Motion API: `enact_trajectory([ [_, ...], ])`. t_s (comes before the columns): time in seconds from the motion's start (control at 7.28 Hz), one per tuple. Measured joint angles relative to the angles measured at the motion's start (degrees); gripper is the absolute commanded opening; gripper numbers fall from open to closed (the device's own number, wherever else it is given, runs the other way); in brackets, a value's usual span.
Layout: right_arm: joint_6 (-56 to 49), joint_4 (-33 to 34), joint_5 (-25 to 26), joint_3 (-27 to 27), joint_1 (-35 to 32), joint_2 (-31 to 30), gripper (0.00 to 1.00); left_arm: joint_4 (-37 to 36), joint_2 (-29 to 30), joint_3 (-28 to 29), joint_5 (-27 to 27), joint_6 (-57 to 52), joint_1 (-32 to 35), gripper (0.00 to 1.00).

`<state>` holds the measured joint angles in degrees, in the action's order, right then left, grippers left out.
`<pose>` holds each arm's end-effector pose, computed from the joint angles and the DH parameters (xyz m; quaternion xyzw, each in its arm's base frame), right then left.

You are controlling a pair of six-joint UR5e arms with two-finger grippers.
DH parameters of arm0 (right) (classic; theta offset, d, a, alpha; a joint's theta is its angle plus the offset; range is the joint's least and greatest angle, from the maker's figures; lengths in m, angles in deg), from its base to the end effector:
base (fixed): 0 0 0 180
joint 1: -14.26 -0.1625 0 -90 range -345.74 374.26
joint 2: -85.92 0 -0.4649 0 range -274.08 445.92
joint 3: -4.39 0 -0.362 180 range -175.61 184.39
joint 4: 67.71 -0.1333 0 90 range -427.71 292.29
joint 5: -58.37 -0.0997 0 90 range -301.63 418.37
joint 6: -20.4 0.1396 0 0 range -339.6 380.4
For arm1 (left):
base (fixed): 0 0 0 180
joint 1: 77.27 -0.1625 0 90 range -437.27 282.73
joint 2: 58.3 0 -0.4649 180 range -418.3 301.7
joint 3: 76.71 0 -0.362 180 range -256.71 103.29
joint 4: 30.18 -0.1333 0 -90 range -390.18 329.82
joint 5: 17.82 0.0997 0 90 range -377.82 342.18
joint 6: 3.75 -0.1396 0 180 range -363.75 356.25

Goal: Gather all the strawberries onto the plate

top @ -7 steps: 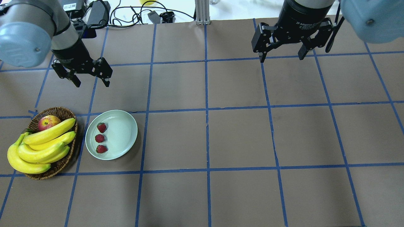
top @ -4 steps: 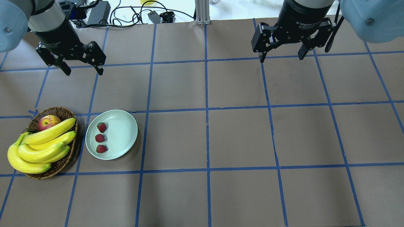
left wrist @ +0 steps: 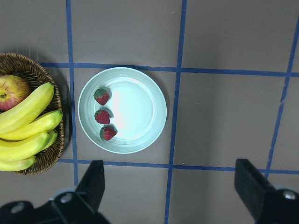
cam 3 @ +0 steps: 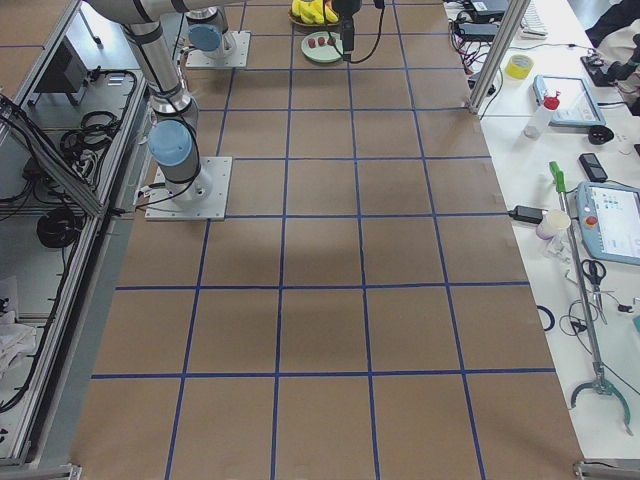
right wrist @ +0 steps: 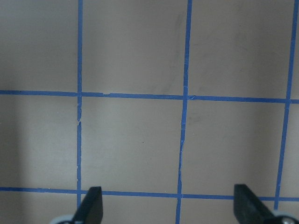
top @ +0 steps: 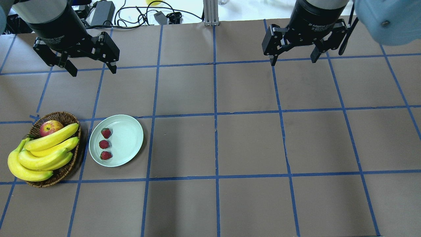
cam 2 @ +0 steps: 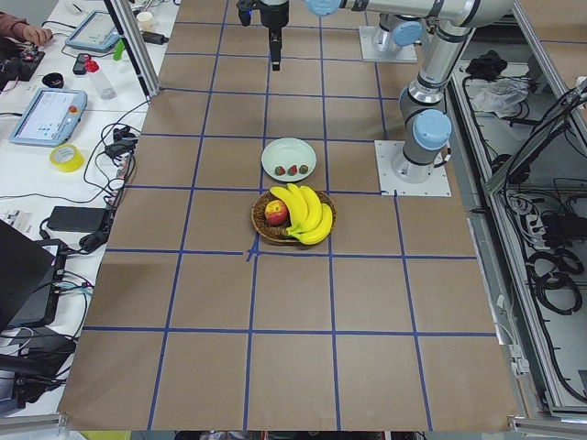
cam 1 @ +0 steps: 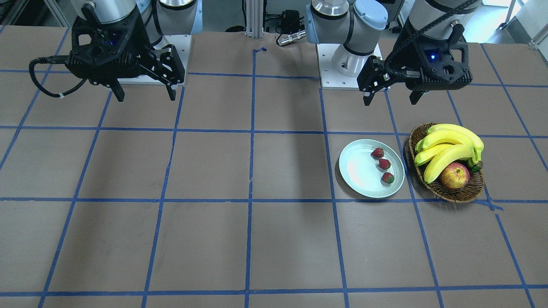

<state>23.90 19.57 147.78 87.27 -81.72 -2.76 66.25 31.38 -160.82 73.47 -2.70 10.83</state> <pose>0.1838 -0.4613 0.5298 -0.0218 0.9994 -0.0264 0.0073 -0.1150 -0.4605 0.5266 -0.0257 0.9996 0.0020 0.0112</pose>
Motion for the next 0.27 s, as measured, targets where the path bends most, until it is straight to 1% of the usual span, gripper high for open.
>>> enact_trajectory([
  [0.27, 0.0, 0.0, 0.0, 0.0, 0.0, 0.0, 1.00, 0.6, -0.4, -0.7, -0.1, 0.0, 0.2, 1.00],
])
